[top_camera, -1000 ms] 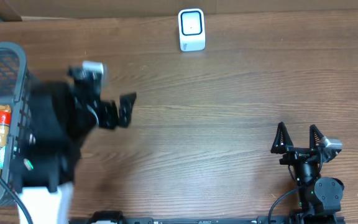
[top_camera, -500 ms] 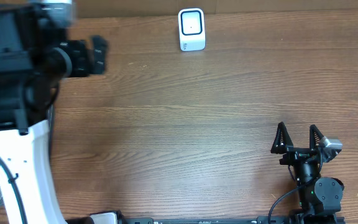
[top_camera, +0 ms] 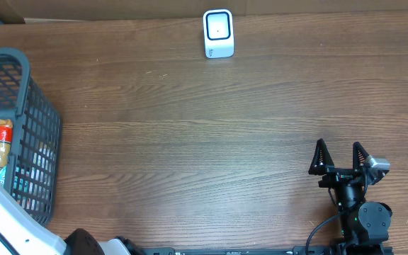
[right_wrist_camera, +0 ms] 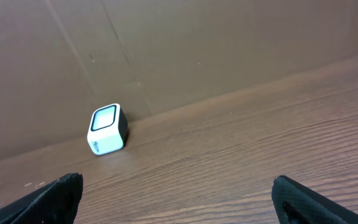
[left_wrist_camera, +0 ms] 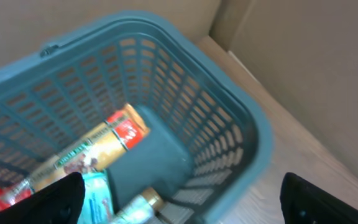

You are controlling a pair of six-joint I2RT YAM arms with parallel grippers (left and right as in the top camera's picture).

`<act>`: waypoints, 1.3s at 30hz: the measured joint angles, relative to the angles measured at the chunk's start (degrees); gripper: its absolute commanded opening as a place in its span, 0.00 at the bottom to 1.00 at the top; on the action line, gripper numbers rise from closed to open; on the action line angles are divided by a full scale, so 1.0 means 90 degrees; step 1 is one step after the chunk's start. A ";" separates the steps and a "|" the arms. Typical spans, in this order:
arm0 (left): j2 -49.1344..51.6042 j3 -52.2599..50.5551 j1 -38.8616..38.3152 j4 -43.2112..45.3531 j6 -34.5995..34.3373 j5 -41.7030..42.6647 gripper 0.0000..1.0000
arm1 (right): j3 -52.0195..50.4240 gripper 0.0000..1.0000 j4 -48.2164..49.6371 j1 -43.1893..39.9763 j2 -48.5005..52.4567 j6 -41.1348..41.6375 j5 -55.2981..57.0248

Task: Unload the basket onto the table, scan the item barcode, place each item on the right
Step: 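Move the left gripper into the basket and grasp the spaghetti package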

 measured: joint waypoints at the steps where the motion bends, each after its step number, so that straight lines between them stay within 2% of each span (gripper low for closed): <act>1: 0.0029 -0.0080 0.0056 0.0107 0.0083 0.0000 0.98 | 0.0000 1.00 -0.0002 0.0002 0.0000 -0.0002 0.0000; 5: 0.0131 -0.0605 0.0240 0.0675 0.0576 0.0002 0.99 | 0.0000 1.00 0.0000 0.0000 0.0000 -0.0002 0.0002; 9: 0.0440 -0.1047 0.0425 0.1124 0.1452 0.0092 1.00 | 0.0000 1.00 0.0000 0.0000 0.0000 0.0000 0.0000; 13: 0.1030 -0.1083 0.0461 0.1273 0.2346 0.0160 0.88 | 0.0000 1.00 0.0000 0.0000 0.0000 0.0000 0.0000; 19: 0.2147 -0.1163 0.0464 0.1324 0.3495 0.0223 0.85 | 0.0000 1.00 0.0000 0.0000 0.0000 0.0002 0.0000; 24: 0.2671 -0.1207 0.0554 0.1421 0.3946 0.0228 0.84 | 0.0000 1.00 0.0000 0.0000 0.0000 0.0000 0.0000; 30: 0.2861 -0.1207 0.0879 0.1460 0.4367 0.0245 0.76 | 0.0000 1.00 0.0002 0.0000 0.0000 0.0000 0.0000; 39: 0.3094 -0.1338 0.1248 0.2135 0.4991 0.0243 0.78 | 0.0000 1.00 -0.0002 0.0000 0.0000 0.0000 0.0000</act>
